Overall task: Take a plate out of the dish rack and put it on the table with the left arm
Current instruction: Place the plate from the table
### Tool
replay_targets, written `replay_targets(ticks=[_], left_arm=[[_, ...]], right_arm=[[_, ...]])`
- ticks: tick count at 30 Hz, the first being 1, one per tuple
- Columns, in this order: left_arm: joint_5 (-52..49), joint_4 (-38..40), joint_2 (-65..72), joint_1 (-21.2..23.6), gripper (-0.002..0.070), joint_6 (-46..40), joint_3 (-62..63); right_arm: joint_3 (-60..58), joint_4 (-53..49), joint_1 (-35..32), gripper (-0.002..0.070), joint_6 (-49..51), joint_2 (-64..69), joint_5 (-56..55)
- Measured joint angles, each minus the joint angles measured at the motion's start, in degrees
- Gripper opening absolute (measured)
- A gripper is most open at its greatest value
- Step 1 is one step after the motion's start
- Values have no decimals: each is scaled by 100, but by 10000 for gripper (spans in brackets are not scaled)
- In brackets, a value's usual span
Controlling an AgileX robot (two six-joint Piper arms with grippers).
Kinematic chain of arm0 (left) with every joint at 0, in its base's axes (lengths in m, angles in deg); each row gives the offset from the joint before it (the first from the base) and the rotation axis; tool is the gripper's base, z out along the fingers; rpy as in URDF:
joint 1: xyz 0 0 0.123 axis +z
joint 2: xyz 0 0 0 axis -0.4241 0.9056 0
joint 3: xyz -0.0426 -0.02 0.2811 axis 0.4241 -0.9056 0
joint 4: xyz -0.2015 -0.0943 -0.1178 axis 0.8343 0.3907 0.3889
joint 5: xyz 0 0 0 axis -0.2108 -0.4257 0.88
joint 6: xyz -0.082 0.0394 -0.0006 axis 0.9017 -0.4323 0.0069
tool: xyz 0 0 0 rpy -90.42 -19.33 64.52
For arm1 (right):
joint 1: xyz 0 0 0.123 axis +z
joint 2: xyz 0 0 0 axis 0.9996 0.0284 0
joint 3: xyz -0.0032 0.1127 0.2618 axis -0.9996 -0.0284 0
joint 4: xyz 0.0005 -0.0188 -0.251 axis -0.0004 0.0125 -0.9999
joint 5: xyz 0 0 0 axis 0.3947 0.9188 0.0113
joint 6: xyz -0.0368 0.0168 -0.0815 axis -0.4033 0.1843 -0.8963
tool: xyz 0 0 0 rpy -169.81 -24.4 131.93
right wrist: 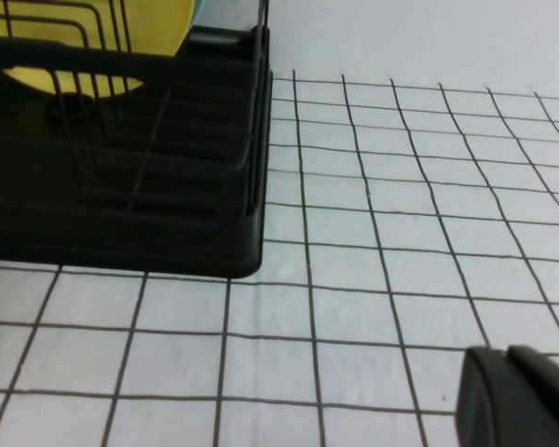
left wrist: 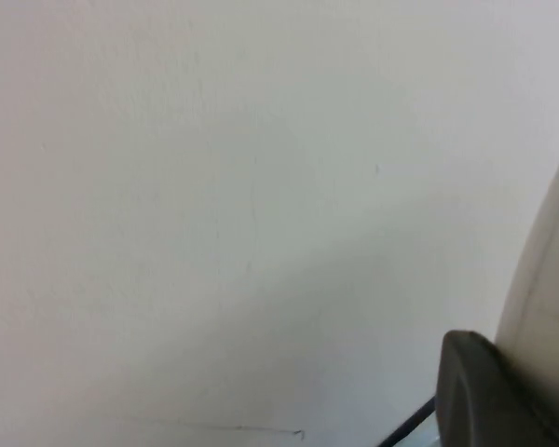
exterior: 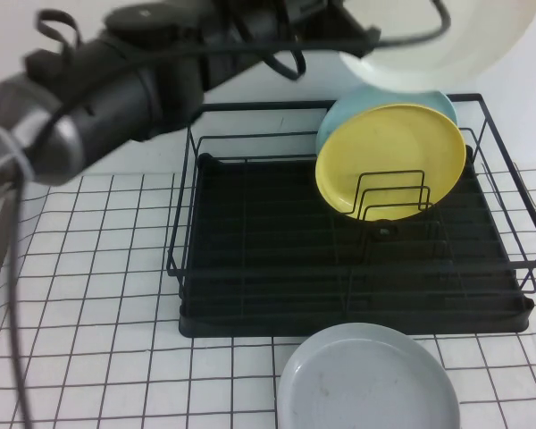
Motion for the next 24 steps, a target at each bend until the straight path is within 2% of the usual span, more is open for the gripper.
replay_targets(ticks=[3,6,8,14,16,18,24], left_arm=[[-198,-17,-461,0,27,584,-251],[-681,-514,-891,0,27,1443,-659],[-1144,-1137,-1084,11,27,2244,-897],[-3299,-3845,-1200,37,26,5443,-1208],[-3823,-4501,-1200,25,26,5970,-1345],[-4019,-4799,-1200,13,26,6255,-1605],[-3604,-4891,-1200,-87,26,6562,-2878]], right_arm=[[0,0,0,-3,0,0,0],[0,0,0,-3,0,0,0],[0,0,0,-3,0,0,0],[0,0,0,-3,0,0,0],[0,0,0,-3,0,0,0],[0,0,0,-3,0,0,0],[0,0,0,-3,0,0,0]])
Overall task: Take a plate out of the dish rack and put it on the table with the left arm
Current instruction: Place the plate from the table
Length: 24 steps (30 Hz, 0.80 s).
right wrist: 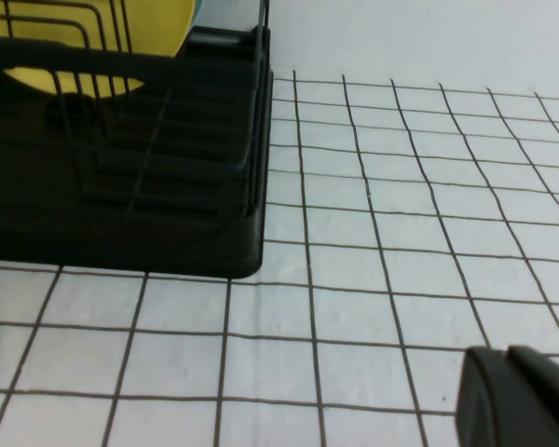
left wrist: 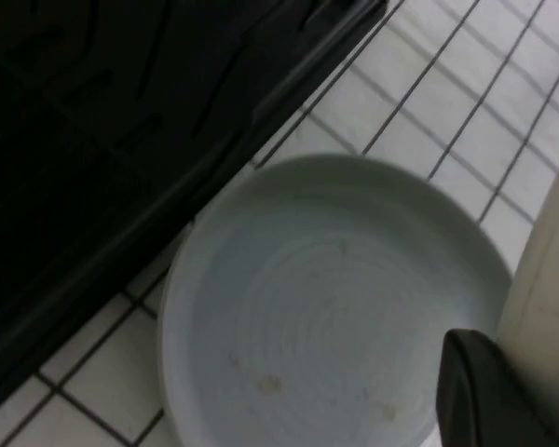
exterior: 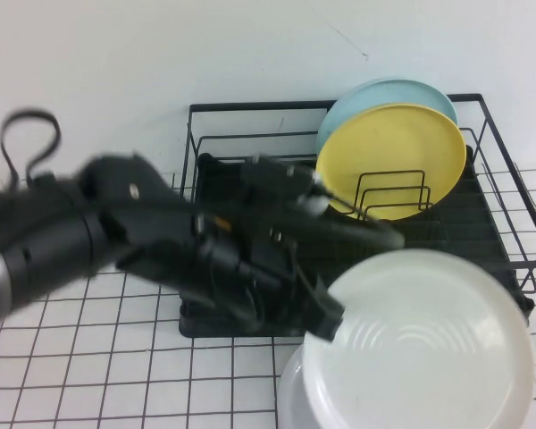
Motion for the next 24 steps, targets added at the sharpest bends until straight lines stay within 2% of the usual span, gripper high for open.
replay_targets(ticks=[5,10,20,24], left_arm=[[1185,88,0,-205,25,218,-930],[1809,142,91,-214,25,292,-1066],[1710,239,716,-214,25,316,-1066],[1675,214,748,-214,81,291,-1066]], right_arm=[[0,0,0,-3,0,0,0],[0,0,0,-3,0,0,0],[0,0,0,-3,0,0,0],[0,0,0,-3,0,0,0]])
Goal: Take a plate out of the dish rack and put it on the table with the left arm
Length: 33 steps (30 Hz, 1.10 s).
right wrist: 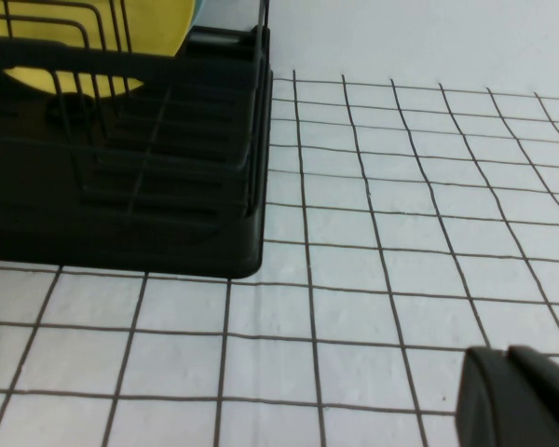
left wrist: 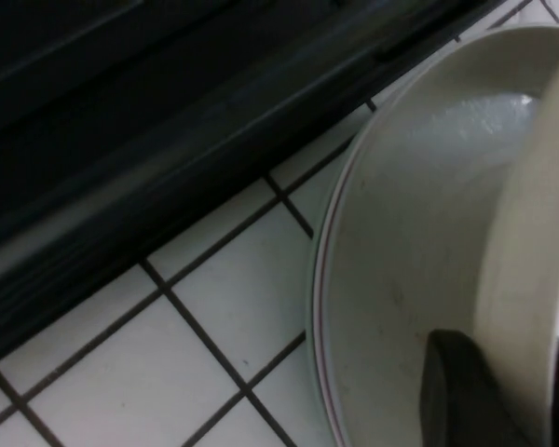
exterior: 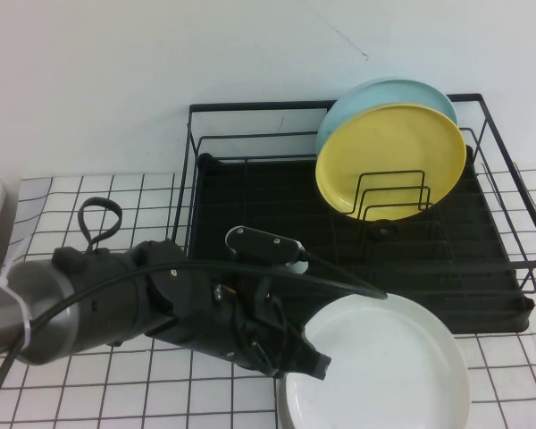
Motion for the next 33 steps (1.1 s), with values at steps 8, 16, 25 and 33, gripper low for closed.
replay_targets(ticks=[8,16,25,33], left_arm=[[-223,-38,0,0,489,-93,0],[-300,-215,-491,0,414,-103,0],[-307,-1306,-1801,0,25,532,0],[212,-3083,-3045,0,2,1248,0]], right_arm=[[0,0,0,-3,0,0,0],[0,0,0,-3,0,0,0],[0,0,0,-3,0,0,0],[0,0,0,-3,0,0,0]])
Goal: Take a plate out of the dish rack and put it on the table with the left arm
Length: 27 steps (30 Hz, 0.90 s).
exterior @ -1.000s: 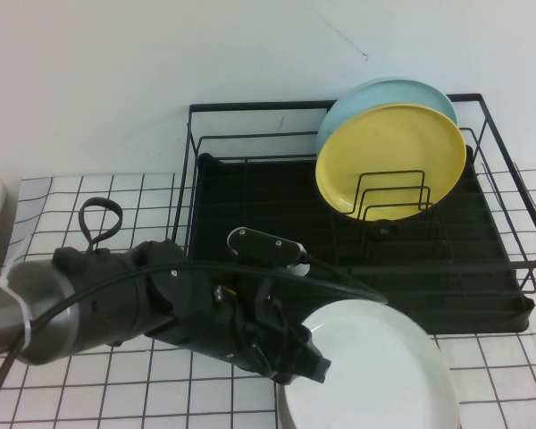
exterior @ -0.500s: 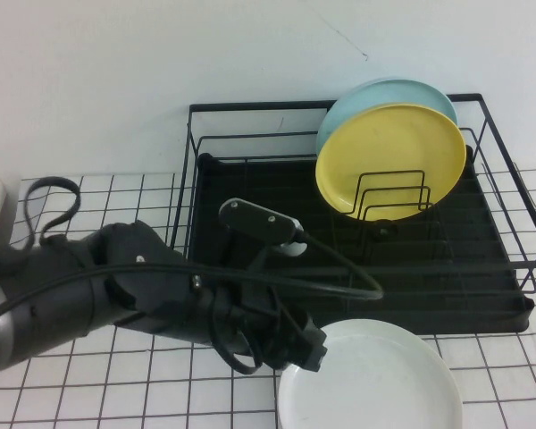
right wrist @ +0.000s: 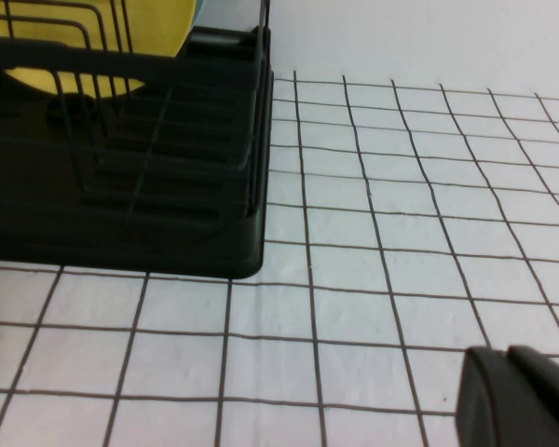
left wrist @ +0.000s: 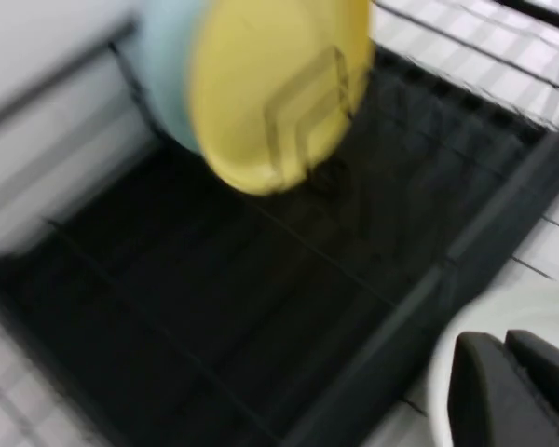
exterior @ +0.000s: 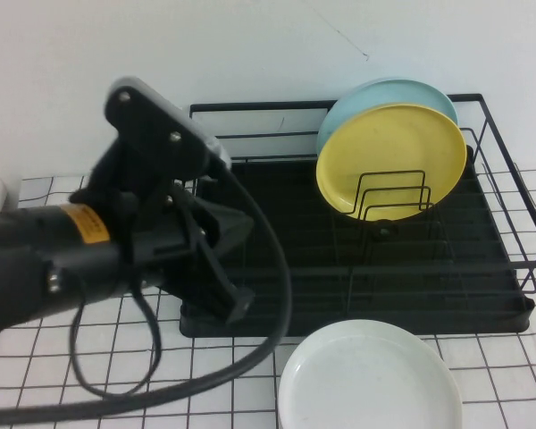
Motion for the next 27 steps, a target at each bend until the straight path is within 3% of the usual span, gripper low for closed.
replay_targets(ticks=[4,10,13,17,27], left_arm=[[129,-1746,-523,0,1,1250,0],[-279,-4963,-1256,0,1,4221,-265],[-463,-5981,-1625,0,1,5308,-613],[-365,-6419,-2293,0,1,5957,-1271],[629,-6161,-3379,0,0,6091,-2836]], right_arm=[[0,0,0,-3,0,0,0],[0,0,0,-3,0,0,0],[0,0,0,-3,0,0,0],[0,0,0,-3,0,0,0],[0,0,0,-3,0,0,0]])
